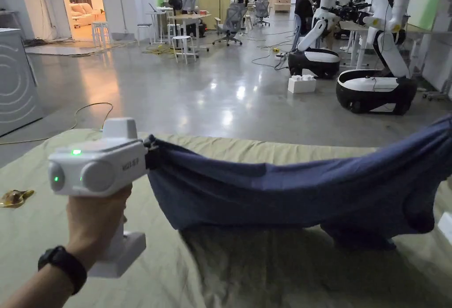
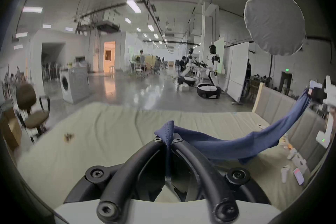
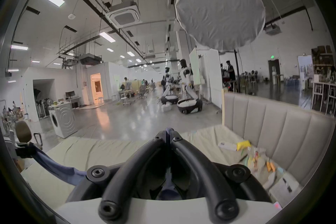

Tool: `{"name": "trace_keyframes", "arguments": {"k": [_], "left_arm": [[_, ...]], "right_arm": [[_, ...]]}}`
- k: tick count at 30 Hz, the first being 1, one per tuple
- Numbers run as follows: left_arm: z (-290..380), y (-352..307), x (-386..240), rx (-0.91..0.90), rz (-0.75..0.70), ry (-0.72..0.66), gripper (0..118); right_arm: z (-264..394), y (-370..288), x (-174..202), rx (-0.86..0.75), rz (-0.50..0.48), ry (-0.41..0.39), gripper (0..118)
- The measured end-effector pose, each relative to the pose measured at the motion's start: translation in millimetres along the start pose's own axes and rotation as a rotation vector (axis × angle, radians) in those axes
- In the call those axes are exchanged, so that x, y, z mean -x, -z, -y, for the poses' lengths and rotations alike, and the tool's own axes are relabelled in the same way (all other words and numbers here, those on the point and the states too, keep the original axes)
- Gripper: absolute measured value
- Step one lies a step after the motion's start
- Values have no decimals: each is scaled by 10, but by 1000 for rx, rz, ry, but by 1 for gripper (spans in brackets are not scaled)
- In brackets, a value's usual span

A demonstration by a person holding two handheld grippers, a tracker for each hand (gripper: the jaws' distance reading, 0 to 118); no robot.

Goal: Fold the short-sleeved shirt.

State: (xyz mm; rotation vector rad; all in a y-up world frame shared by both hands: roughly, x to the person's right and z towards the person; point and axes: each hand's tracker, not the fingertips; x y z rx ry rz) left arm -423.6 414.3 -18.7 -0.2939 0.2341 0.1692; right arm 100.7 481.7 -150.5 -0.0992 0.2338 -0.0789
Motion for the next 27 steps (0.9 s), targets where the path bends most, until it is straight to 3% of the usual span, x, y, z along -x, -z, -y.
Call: {"name": "trace_keyframes", "arguments": {"k": [2,7,9,12,15,19,22,27], "left_arm": [[409,-288,132,47,34,-93,4],[1130,-762,193,89,73,-118,4],[1645,-1181,224,89,117,-235,4],[2098,-1518,233,157,155,-320,4],[2442,-1805,223,189,141,-221,4],[2734,-1864,374,280,183,-260,4],[2725,-1963,353,328,151,-171,4],[2730,-2057,461,333,155,-189,4]], "right_arm": [[367,-314,-102,60,3,91,3],[1100,-1095,-295,140,31,130,3],[1412,-1495,-378,220,-23,157,3],[1783,-1935,-468,313,-10,221,3],[2099,-2213,-523,393,43,153,3],[2381,-2445,-685,470,90,261,3],[2472,-2518,-696,499,104,227,3],[2470,-2646,-803,488,116,289,3]]}}
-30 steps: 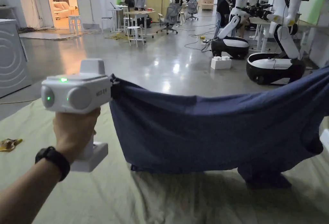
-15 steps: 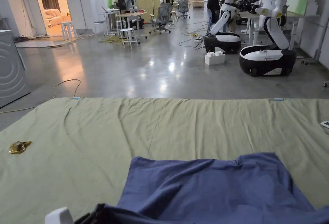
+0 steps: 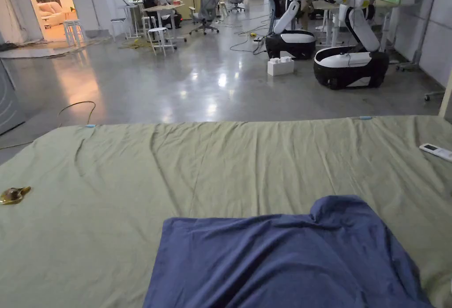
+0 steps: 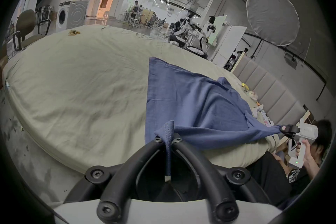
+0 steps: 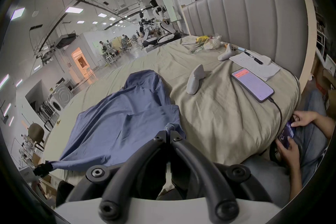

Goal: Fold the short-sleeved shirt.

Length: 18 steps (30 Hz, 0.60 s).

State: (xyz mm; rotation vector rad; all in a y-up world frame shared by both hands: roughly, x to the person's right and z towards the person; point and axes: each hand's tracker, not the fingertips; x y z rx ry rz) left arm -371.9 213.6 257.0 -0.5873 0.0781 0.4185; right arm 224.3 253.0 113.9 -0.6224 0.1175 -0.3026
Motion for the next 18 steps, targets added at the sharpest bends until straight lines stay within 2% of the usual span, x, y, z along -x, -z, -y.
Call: {"name": "trace_keyframes", "arguments": {"k": [2,7,8,13,15,16,17,18], "left_arm": [[-34,-56,41,-20,21,-24,4],[17,2,261,29,-5,48,4],[37,25,287,41,-9,53,4],[219,198,293,76,-47,34,12],[248,178,350,89,-77,21,49],[253,157,361,88,-86,24,68],[246,120,360,84,-103,35,86],[215,53,357,71,-121,52,93]], "right_arm": [[-21,-44,-3,-3,-4,11,3],[-34,9,-89,31,-7,-11,3],[0,115,-235,43,-7,-16,3],[129,316,-245,92,4,-84,3],[150,384,-311,103,4,-82,9],[183,396,-331,113,7,-77,25],[189,419,-374,134,14,-64,59],[187,421,-414,146,22,-51,76]]}}
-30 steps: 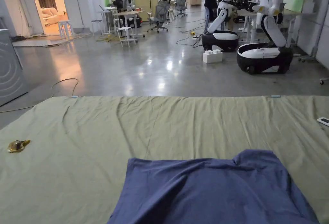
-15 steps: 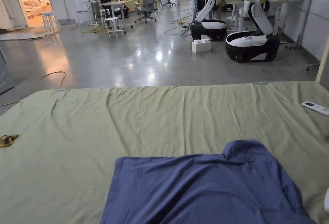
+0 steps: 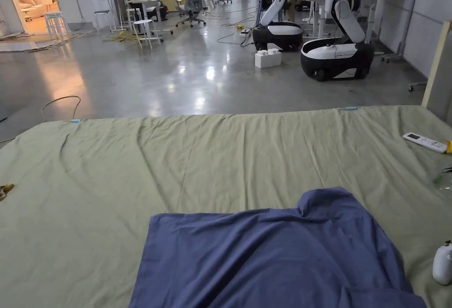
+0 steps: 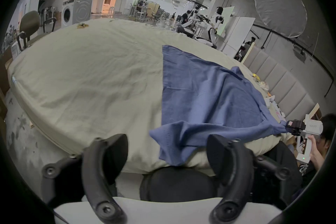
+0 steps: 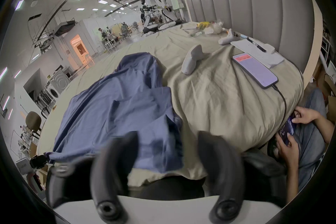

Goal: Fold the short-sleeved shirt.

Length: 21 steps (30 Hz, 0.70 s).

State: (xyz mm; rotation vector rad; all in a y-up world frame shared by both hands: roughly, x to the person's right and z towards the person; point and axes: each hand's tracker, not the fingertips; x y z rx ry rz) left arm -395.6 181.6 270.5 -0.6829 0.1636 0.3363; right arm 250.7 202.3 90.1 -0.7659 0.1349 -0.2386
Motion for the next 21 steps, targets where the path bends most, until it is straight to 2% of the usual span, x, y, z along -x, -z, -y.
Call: {"name": "trace_keyframes", "arguments": {"k": [3,5,8,10,15,16,19,20,21], "left_arm": [[-134,-236,-90,-66,-63,72,93],[-274,-457,-213,-157,-97,100,93],[-497,-797,-489,-279,-100,108,93],[-647,-1074,-708,-398,-111,135,93],[-891,-1562,-1312,-618,-202,270,92],[-930,-1647,-1458,-641,-212,274,92],[-1018,-1732,-1713,-703,-240,289,80],[-1034,-1750,-1781,-700,-232,303,63],[-1038,-1763,-1832,-714,-227,324,47]], "right_arm": [[19,-143,-41,-57,31,4,77],[-35,-357,27,-195,79,0,77],[-181,-704,221,-334,39,-14,77],[-298,-913,401,-427,-2,-61,77],[-468,-1366,956,-608,-46,-246,77],[-488,-1420,1050,-621,-53,-271,74],[-545,-1525,1306,-679,-60,-341,34],[-552,-1553,1363,-681,-70,-349,19],[-551,-1570,1408,-681,-78,-356,16]]}}
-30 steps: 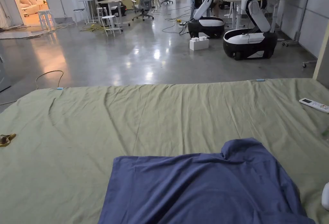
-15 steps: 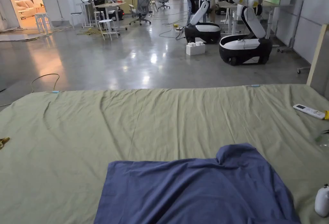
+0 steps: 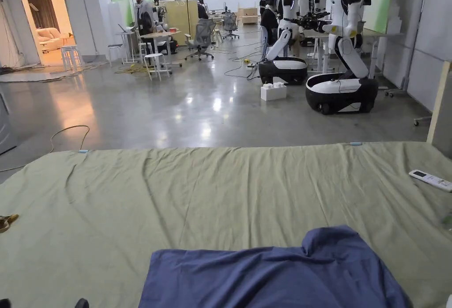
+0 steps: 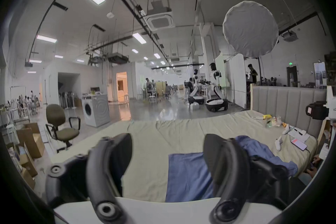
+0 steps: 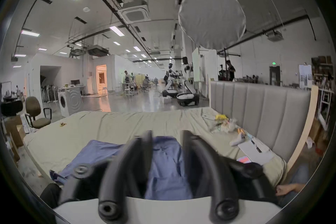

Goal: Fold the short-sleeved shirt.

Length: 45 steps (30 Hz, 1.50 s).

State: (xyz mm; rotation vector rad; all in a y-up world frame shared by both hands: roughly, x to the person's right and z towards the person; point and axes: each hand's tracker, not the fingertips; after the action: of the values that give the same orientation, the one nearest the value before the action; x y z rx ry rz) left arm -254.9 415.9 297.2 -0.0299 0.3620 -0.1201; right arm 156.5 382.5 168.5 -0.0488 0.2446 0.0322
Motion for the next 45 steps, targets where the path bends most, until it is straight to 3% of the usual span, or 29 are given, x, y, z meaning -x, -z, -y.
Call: {"name": "trace_keyframes", "arguments": {"k": [2,4,5,7,8,10,12,13,25,27,28,31,32,36,39,45], "left_arm": [[-51,-9,-39,-20,34,27,17],[-99,10,-76,-15,48,15,12],[-101,15,-92,-2,69,-10,6],[-58,17,-65,2,104,-30,0],[-48,36,-84,10,105,-23,0],[-9,28,-85,29,110,-6,0],[13,35,-72,37,115,-10,0],[26,32,-57,39,119,-13,0],[130,112,99,85,120,-55,0],[214,193,166,123,92,-10,0],[320,253,255,155,31,23,2],[756,463,570,281,146,-80,41],[933,539,648,338,165,-135,48],[1619,687,748,540,144,-111,53],[2027,719,760,627,250,-184,66],[2431,907,692,781,240,-220,67]], "right_arm": [[-64,8,111,-32,-24,-72,14],[-65,20,165,-12,-59,-67,12],[-61,37,208,-2,-57,-60,4],[-36,63,254,39,-98,-38,0],[5,65,276,73,-94,-2,0],[-25,41,309,-15,-101,-93,0],[10,72,322,56,-95,-49,0],[-20,50,333,1,-102,-103,0],[11,109,278,55,-98,-29,0],[51,108,260,74,-102,-18,0],[75,106,248,82,-104,-15,0],[182,103,209,127,-107,11,0],[220,100,202,172,-102,33,0],[301,58,171,197,-90,29,0],[366,63,130,236,-81,52,0],[524,82,47,292,-76,122,0]]}}
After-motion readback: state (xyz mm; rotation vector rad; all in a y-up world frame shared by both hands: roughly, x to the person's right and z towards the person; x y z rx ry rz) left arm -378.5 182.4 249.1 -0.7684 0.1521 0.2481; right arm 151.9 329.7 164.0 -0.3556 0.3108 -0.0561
